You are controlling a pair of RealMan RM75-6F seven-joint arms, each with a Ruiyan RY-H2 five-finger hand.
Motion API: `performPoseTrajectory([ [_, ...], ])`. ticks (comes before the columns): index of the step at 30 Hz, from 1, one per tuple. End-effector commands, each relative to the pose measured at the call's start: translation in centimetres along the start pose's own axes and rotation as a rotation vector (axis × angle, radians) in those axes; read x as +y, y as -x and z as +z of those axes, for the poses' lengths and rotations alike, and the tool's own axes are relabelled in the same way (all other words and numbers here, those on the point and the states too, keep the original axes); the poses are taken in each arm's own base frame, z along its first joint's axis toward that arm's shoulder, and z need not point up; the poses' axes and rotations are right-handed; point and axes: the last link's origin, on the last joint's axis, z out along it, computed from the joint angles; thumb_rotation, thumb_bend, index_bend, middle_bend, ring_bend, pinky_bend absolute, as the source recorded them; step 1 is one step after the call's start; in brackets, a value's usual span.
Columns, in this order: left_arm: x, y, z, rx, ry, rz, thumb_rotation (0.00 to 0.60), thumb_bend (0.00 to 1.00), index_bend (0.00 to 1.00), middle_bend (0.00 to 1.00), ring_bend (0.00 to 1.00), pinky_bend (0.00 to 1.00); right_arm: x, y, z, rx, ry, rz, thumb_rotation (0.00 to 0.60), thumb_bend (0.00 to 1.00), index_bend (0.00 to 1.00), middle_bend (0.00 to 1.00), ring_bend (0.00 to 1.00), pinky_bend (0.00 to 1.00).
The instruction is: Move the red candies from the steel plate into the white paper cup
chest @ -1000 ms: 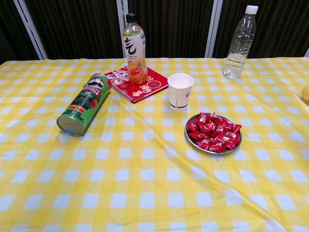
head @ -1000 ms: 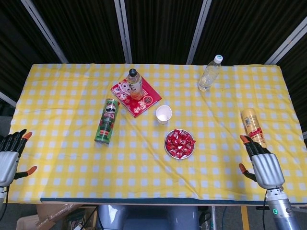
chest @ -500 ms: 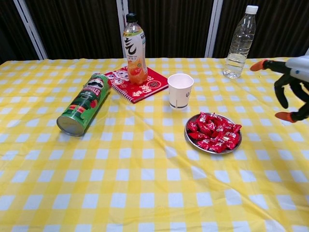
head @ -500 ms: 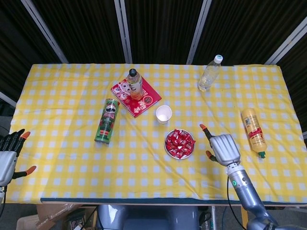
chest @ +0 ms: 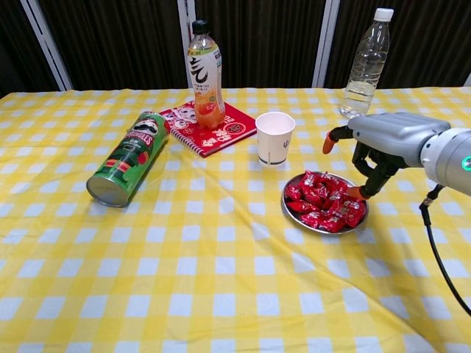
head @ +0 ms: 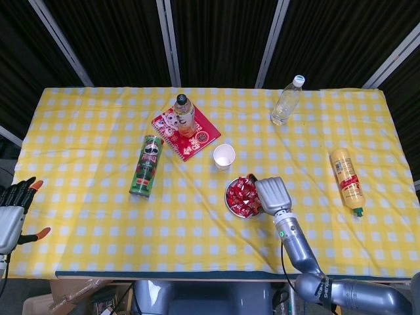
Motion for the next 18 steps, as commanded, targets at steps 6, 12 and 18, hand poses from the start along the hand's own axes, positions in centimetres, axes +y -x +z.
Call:
performPoseTrajectory([
  [6,0.03,0.11,0.12,-0.009,-0.004,0.001,0.600,0.02,0.00,0.00,0.00,0.00,-1.07,0.76,0.58,-0.073,-0.008,0.031,0.600,0.34,0.19,0.82,0.91,0.93],
  [12,0.01,0.13,0.17,-0.014,-0.005,0.000,0.600,0.02,0.00,0.00,0.00,0.00,-1.06,0.55,0.80,-0.125,0.018,0.011,0.600,0.32,0.14,0.82,0.91,0.93],
  [18,-0.06,0.17,0.17,-0.018,-0.008,0.001,0.600,0.02,0.00,0.00,0.00,0.00,-0.79,0.98,1.10,-0.147,0.038,0.023,0.600,0.32,0.14,0.82,0.91,0.93],
])
